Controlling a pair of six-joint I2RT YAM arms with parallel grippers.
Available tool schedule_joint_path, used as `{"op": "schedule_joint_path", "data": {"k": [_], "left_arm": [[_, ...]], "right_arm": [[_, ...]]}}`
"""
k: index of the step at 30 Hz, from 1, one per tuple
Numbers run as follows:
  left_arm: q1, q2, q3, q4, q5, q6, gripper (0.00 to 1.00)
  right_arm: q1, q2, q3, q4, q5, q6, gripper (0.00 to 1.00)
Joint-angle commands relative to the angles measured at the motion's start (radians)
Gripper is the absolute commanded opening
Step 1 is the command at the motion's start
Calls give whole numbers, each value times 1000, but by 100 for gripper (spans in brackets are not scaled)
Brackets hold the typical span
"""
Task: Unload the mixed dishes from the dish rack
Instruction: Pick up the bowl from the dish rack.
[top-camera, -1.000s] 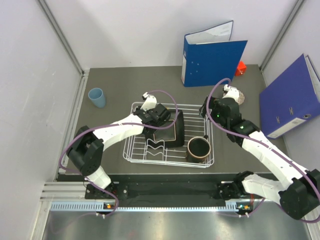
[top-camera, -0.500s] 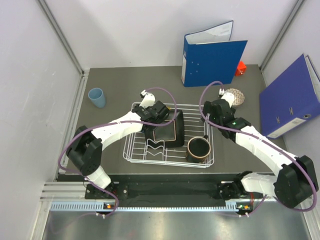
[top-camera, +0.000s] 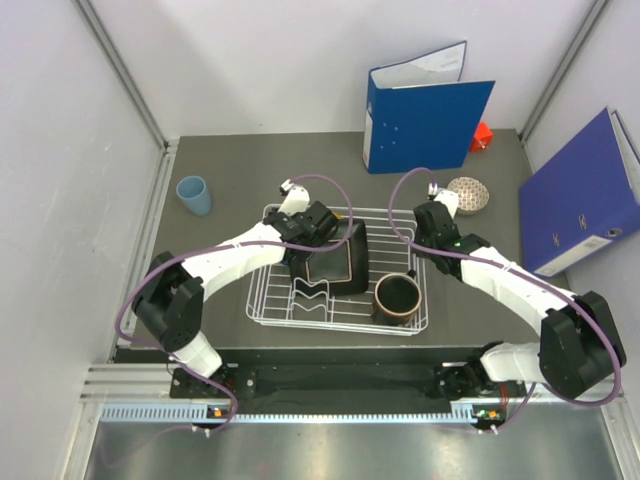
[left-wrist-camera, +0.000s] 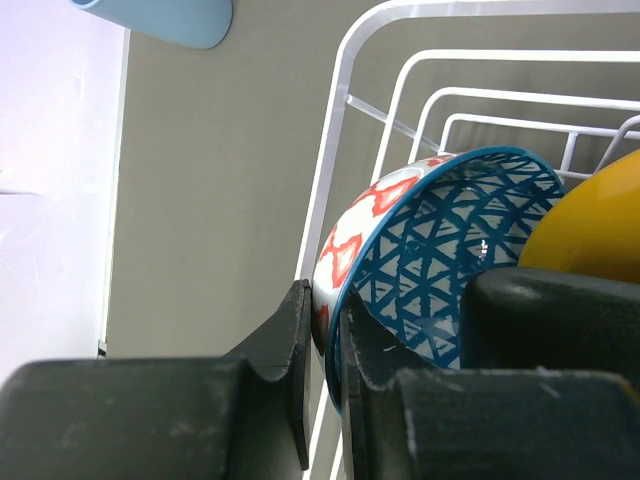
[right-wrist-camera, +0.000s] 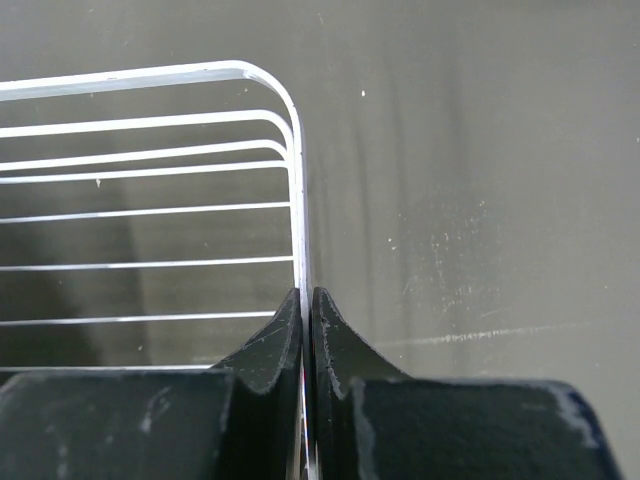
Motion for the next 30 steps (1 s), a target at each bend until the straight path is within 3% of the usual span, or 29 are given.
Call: {"op": "schedule_joint_path", "data": {"k": [1,19,30], "left_arm": [[-12,-69,64,6,62,-44,0],[-144,-109,393,-161,-17,37,0],[-157,-137,428,-163,-52,90,0]], "right_arm": [[10,45,-10,67,-20,36,0],[8,96,21,62,-24,59,0],[10,111,22,65,-27,61,0]]}}
